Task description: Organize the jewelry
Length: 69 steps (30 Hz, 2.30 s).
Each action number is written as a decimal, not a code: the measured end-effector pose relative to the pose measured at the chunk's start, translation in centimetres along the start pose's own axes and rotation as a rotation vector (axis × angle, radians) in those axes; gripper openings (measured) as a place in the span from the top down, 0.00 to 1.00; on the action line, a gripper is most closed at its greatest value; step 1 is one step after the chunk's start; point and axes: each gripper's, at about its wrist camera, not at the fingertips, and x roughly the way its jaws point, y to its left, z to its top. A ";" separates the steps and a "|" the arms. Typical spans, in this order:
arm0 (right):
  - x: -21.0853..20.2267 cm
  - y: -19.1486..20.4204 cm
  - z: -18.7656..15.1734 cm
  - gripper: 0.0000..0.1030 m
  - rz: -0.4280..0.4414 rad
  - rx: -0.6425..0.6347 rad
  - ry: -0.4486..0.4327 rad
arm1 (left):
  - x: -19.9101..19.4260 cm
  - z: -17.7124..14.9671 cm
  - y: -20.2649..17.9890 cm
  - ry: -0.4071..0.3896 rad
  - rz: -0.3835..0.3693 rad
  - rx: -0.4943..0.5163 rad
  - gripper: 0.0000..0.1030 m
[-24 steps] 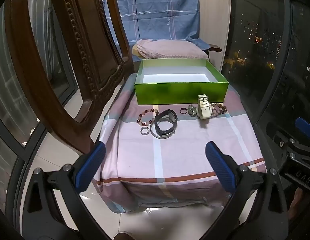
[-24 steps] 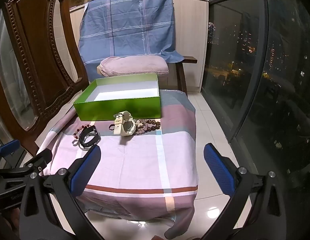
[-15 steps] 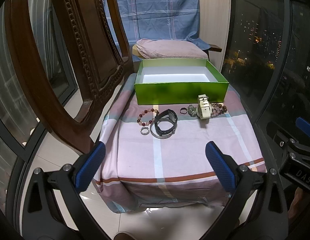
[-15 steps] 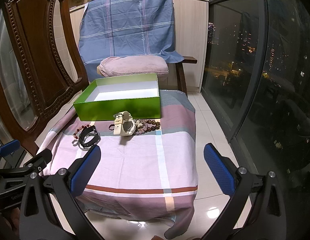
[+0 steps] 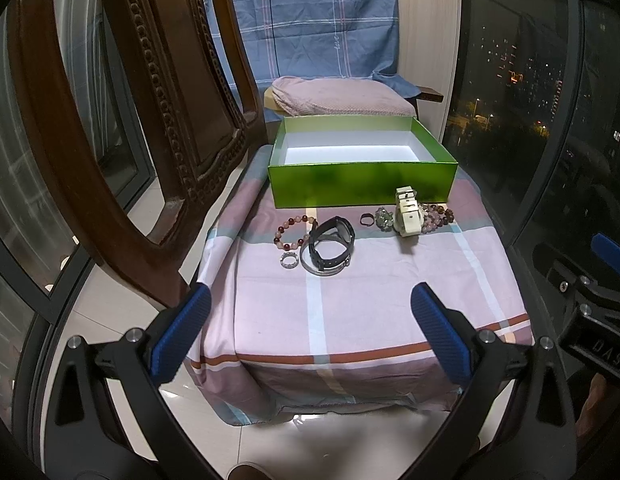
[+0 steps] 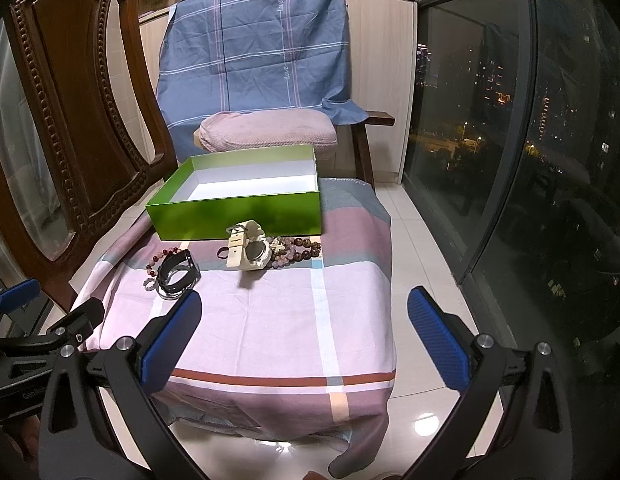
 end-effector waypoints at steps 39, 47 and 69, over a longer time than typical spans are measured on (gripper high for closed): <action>1.0 0.0 -0.4 0.03 -0.001 -0.003 0.011 | 0.8 -0.4 0.1 0.043 0.035 0.054 0.04; 1.8 0.2 -0.6 0.03 -0.008 -0.012 0.023 | 1.7 -0.4 0.3 0.035 0.032 0.052 0.04; 10.0 3.3 2.8 0.03 0.074 -0.116 -0.057 | 7.4 1.9 3.8 -0.021 0.032 -0.027 0.04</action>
